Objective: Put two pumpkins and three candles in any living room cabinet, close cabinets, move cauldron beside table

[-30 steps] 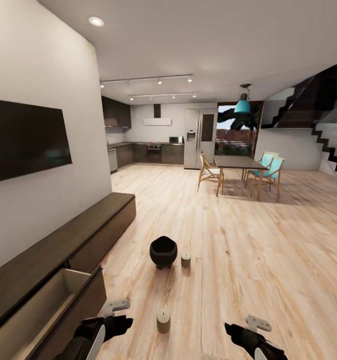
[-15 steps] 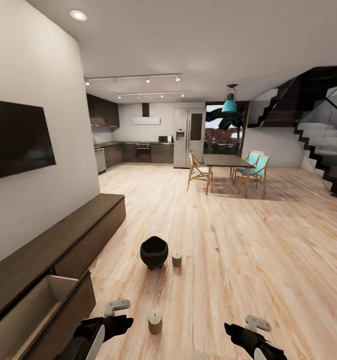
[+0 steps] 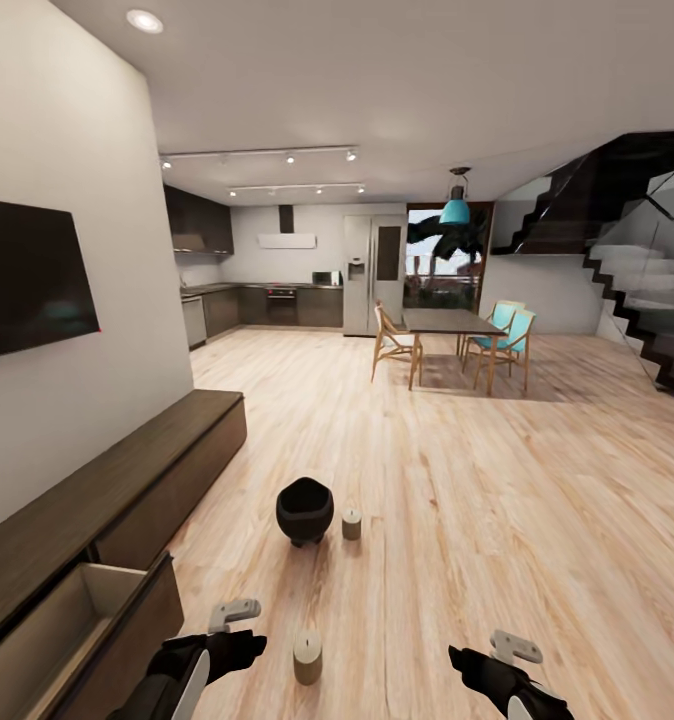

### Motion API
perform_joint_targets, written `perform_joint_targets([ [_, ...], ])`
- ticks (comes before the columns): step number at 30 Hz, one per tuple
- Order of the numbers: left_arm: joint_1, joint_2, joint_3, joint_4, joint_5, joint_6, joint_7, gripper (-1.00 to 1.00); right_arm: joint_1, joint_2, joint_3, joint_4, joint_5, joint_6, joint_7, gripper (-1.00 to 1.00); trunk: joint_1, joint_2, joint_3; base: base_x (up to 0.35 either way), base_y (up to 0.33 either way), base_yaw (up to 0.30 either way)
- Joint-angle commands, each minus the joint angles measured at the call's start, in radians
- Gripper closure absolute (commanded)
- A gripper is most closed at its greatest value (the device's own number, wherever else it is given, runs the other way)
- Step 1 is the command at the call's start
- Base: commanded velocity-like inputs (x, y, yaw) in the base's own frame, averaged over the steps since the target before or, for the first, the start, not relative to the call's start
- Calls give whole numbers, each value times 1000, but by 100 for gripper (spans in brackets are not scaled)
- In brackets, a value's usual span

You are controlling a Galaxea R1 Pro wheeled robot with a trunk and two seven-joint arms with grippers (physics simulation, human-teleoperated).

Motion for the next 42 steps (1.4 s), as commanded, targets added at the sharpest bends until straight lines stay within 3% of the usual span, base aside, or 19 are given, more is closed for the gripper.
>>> perform_joint_targets([
  [1, 0, -1, 4, -1, 7, 6, -2, -100, -1, -1, 6, -2, -10, 3, -10, -100, 0, -1, -1, 37, 13, -5],
  [12, 0, -1, 5, -1, 7, 6, -2, -100, -1, 0, 6, -2, -12, 3, -7, -100, 0, -1, -1, 124, 146, -15],
  [28, 0, -1, 4, -1, 7, 6, -37, -100, -1, 1, 6, -2, -14, 3, -6, -100, 0, -1, -1, 12, 18, -230],
  [42, 0, -1, 2, -3, 7, 7, -39, -100, -1, 2, 6, -2, -11, 2, -6, -100, 0, -1, -1, 0, 0, -24],
])
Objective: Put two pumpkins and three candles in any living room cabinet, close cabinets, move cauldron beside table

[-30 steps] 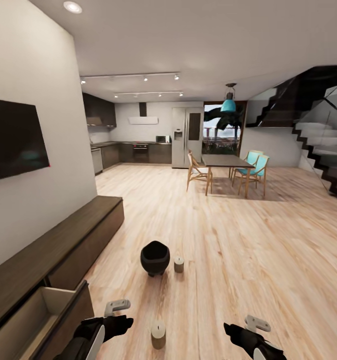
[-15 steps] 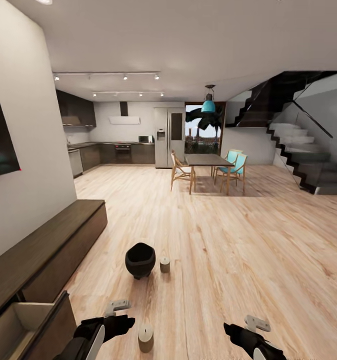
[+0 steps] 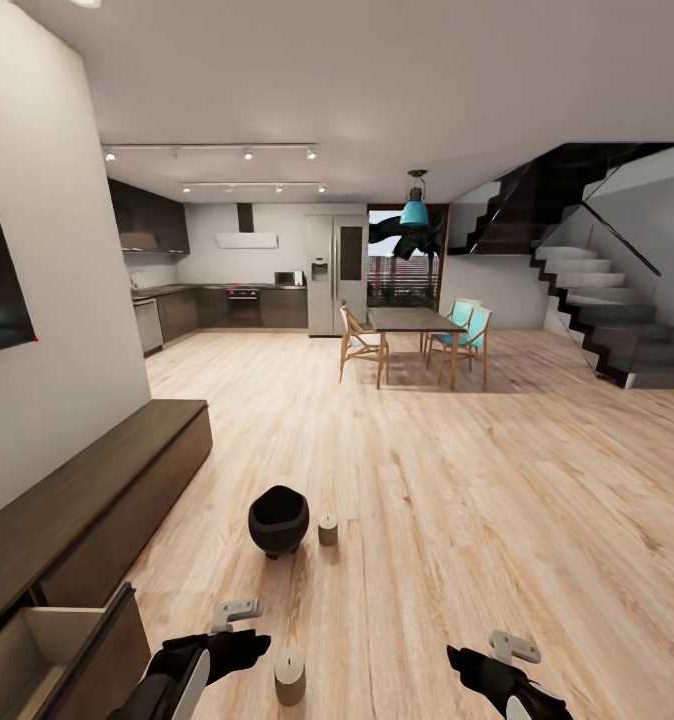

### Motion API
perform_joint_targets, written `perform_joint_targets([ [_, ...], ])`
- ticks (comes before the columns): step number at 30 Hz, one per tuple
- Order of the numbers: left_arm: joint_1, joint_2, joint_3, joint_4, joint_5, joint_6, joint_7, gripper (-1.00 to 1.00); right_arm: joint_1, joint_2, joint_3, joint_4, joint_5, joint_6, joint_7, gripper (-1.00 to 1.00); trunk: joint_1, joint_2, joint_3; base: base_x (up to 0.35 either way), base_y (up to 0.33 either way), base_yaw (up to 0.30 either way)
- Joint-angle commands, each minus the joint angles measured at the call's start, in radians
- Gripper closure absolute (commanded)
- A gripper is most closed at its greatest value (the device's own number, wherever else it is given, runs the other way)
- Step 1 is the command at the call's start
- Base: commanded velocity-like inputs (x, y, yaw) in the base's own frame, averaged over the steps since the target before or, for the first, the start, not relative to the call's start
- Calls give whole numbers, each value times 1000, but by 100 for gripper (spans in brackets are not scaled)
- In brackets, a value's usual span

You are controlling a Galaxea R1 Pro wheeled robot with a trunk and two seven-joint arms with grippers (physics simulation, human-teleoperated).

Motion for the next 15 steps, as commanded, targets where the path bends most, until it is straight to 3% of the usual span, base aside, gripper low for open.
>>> perform_joint_targets([
  [1, -1, -1, 4, -3, 7, 7, -2, -100, -1, -2, 6, -2, -10, 2, -11, -100, 4, -8, -4, 0, 0, -1],
  [15, -1, -1, 5, -10, 7, 7, -4, -100, -1, 0, 9, 1, -8, 2, -16, -100, 57, -106, -48, 0, 0, 0],
])
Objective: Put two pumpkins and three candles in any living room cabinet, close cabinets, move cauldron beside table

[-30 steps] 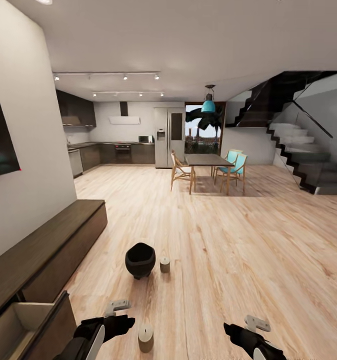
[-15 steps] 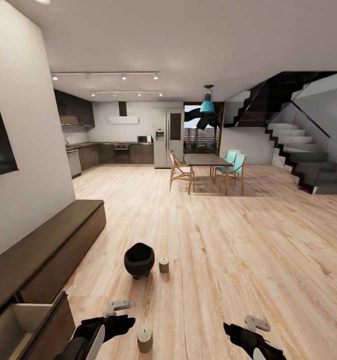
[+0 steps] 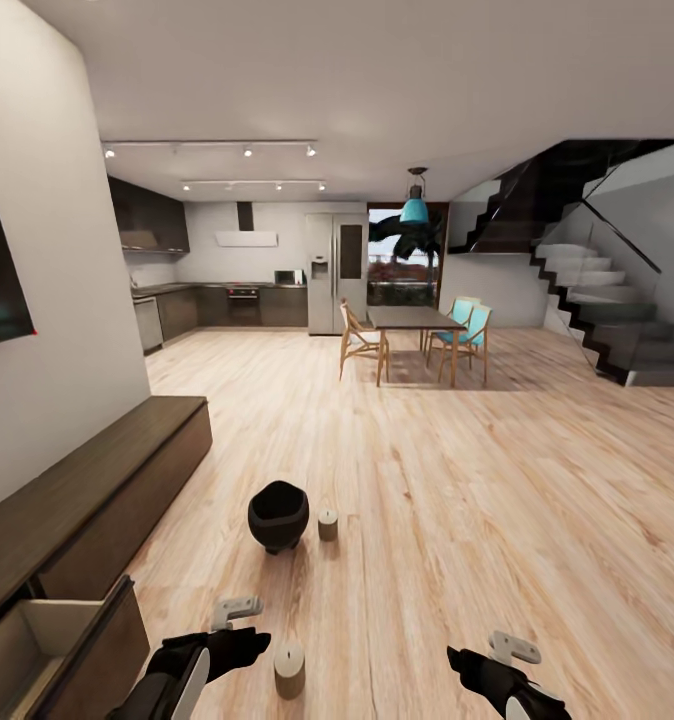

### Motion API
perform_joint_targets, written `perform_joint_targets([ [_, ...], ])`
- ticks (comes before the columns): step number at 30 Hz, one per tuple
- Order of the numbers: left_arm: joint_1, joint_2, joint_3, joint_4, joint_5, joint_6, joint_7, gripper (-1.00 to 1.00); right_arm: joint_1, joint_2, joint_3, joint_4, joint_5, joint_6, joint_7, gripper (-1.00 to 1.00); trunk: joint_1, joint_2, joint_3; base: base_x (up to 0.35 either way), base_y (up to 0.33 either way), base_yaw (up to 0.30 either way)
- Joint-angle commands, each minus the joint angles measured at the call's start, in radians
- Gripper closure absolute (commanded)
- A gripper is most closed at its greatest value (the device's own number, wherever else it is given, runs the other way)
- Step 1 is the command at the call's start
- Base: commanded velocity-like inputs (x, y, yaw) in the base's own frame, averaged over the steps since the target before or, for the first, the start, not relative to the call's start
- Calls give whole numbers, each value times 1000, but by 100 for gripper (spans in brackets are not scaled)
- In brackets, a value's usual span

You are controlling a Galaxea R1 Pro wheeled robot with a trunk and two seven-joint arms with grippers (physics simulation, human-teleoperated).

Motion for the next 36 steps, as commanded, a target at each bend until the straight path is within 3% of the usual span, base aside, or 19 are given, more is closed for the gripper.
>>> perform_joint_targets([
  [1, -1, -1, 4, -1, 7, 7, -2, -100, -1, -1, 6, -2, -11, 2, -10, -100, 4, -8, -4, 0, 0, 0],
  [36, -1, -1, 6, -2, 7, 12, -2, -100, -1, 0, 9, -3, -12, 0, -15, -100, 134, -246, -111, 0, 0, 0],
])
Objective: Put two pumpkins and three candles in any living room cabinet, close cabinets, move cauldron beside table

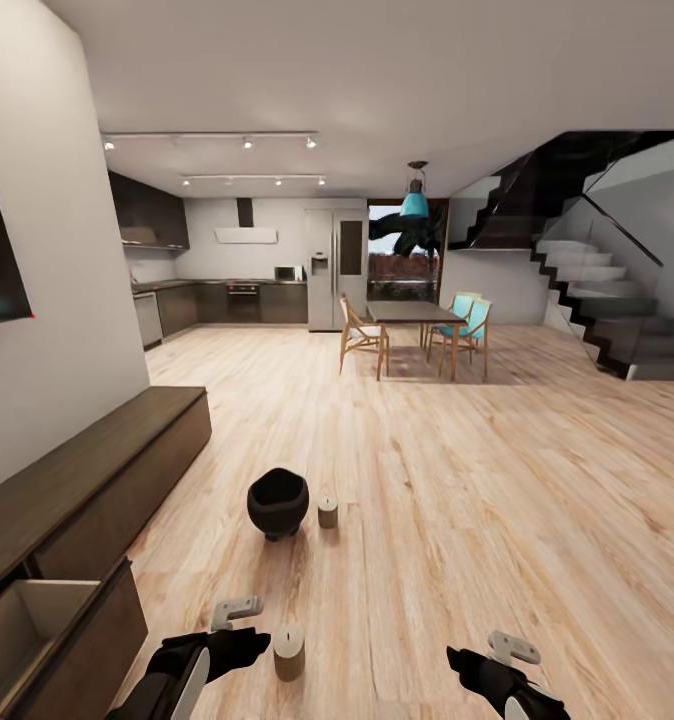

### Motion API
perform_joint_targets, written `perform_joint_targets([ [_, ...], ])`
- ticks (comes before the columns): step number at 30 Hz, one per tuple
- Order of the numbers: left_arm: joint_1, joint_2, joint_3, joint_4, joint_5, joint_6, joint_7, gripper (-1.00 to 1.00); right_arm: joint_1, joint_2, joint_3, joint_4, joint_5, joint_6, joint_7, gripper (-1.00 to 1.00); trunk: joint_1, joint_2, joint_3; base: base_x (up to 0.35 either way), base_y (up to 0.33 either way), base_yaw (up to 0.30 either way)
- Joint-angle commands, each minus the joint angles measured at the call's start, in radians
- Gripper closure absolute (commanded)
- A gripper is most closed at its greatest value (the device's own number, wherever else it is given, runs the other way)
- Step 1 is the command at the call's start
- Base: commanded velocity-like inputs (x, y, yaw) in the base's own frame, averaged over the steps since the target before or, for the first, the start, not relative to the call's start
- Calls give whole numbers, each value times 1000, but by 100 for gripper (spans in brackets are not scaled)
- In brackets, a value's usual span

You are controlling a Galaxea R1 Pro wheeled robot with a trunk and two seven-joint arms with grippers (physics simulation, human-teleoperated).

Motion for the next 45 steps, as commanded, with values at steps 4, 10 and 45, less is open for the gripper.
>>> perform_joint_targets([
  [4, 0, -1, 4, -1, 7, 6, -2, -100, -1, -2, 4, -2, -12, 3, -10, -100, 0, -1, -1, 0, 0, 0],
  [10, 0, -1, 2, -1, 7, 7, -2, -100, -1, -2, 3, -2, -15, 3, -10, -100, 0, -1, -1, 0, 16, 0],
  [45, 0, -1, -2, -1, 7, 10, -1, -100, -1, -2, 3, -2, -16, 3, -9, -100, 0, -1, -1, 17, 111, 0],
])
